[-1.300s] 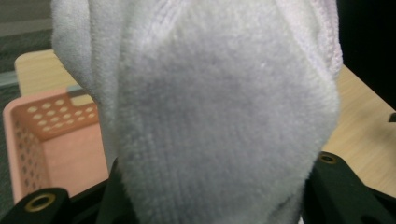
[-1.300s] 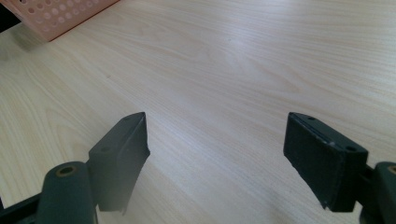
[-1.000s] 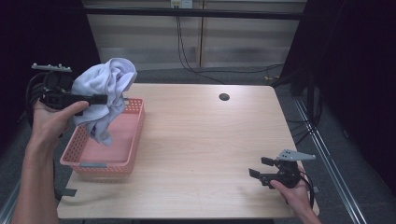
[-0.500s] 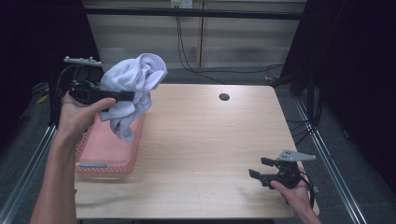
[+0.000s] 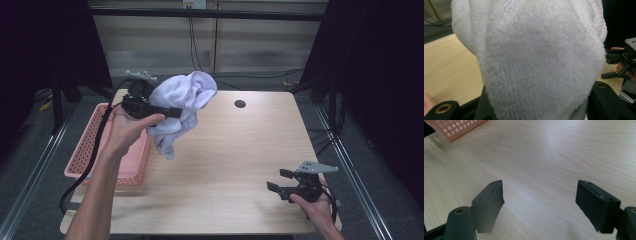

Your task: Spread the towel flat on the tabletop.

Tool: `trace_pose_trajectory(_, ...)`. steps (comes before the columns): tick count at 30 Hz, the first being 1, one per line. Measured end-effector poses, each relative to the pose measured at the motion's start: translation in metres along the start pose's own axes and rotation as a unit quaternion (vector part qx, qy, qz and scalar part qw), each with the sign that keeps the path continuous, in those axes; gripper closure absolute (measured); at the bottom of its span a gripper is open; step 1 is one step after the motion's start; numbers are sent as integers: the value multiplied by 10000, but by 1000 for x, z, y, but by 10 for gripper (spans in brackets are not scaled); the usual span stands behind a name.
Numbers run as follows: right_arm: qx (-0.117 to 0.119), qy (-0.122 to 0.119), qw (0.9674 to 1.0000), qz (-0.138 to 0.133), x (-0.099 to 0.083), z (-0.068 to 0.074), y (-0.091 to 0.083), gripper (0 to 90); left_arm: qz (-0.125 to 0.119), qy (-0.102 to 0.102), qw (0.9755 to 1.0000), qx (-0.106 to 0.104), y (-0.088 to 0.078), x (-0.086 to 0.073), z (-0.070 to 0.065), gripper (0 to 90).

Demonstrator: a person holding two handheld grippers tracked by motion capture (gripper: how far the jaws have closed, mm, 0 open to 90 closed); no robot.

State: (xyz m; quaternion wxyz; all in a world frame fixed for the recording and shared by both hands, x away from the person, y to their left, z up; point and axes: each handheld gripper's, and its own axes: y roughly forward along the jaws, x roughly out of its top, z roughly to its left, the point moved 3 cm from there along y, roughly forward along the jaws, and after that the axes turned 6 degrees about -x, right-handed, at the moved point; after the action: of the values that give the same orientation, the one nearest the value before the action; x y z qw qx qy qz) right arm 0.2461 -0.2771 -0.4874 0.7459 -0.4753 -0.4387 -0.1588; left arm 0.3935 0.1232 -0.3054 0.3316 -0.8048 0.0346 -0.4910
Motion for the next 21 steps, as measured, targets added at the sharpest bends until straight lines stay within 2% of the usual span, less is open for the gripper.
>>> trace_pose_trajectory(4, 3, -1, 10000, 1, 0, 0, 0, 217, 213, 93, 9995, -215, 28, -9, -8, 510)
trace_pose_trajectory(7, 13, -3, 10000, 12, 0, 0, 0, 217, 316, 78, 9989, -331, 47, -19, -12, 507)
trace_pose_trajectory(8, 13, -3, 10000, 12, 0, 0, 0, 217, 316, 78, 9989, -331, 47, -19, -12, 507)
trace_pose_trajectory(10, 23, -2, 10000, 26, 0, 0, -1, 217, 444, 23, 9982, -400, 64, -30, -15, 505)
trace_pose_trajectory(14, 24, -16, 10000, 20, 0, 0, 0, 216, 733, 65, 9961, -477, 94, -50, -21, 497)
trace_pose_trajectory(16, 29, -15, 10000, 26, 0, 0, 0, 212, 799, 219, 9950, -564, 105, -59, -27, 491)
trace_pose_trajectory(18, 28, -13, 10000, 33, -1, 0, 0, 212, 858, 227, 9940, -634, 111, -62, -29, 489)
trace_pose_trajectory(19, 36, -2, 10000, 27, -1, 0, -1, 212, 956, 222, 9932, -622, 122, -70, -33, 485)
trace_pose_trajectory(21, 42, -15, 10000, 23, -1, 0, -1, 211, 1073, 244, 9921, -599, 130, -77, -34, 478)
